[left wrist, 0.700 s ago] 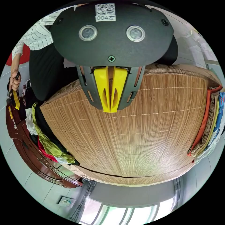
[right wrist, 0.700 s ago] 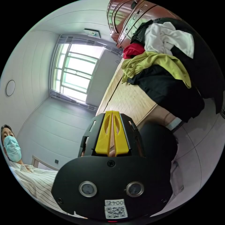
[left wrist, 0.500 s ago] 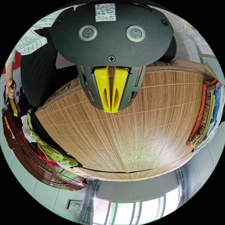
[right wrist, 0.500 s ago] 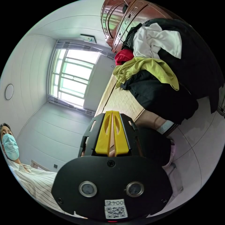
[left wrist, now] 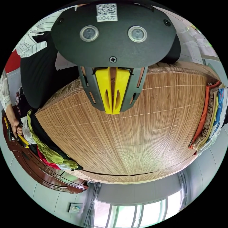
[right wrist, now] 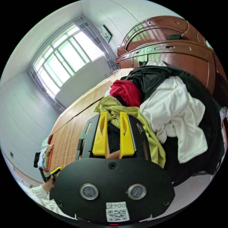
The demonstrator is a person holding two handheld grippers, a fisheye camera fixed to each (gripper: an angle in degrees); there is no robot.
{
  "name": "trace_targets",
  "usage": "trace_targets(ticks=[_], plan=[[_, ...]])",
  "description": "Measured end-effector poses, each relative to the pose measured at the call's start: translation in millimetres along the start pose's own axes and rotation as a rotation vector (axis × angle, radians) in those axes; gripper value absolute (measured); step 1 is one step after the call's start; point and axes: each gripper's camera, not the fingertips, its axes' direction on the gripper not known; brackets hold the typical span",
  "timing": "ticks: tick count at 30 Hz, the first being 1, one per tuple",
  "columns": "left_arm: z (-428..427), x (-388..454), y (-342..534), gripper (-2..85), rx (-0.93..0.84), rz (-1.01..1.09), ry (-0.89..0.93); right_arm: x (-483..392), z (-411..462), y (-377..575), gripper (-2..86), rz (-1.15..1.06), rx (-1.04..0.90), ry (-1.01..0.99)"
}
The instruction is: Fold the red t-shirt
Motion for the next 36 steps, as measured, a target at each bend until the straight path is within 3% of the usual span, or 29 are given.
trace_targets(ticks=[10, 14, 17, 21, 29, 36], plan=[[20, -44, 17, 0.1, -0.005, -0.052, 0.019, -10, 83, -87, 11.8, -0.094, -0.126, 0.294], [25, -64, 23, 0.1, 0.003, -0.074, 0.029, -3, 108, -104, 6.2, -0.073, -0.246, 0.367], [27, -79, 26, 0.1, 0.005, -0.088, 0.038, 12, 96, -110, 2.4, 0.018, -0.239, 0.254], [30, -96, 28, 0.2, 0.006, -0.106, 0.05, 35, 58, -86, 0.3, 0.199, -0.092, -0.138], [30, -142, 26, 0.1, -0.014, -0.154, 0.095, -49, 15, -9, -0.7, -0.06, -0.05, -0.545], [20, -199, 29, 0.1, -0.055, -0.308, 0.323, -180, 25, 115, 0.5, -0.163, -0.255, -0.512]])
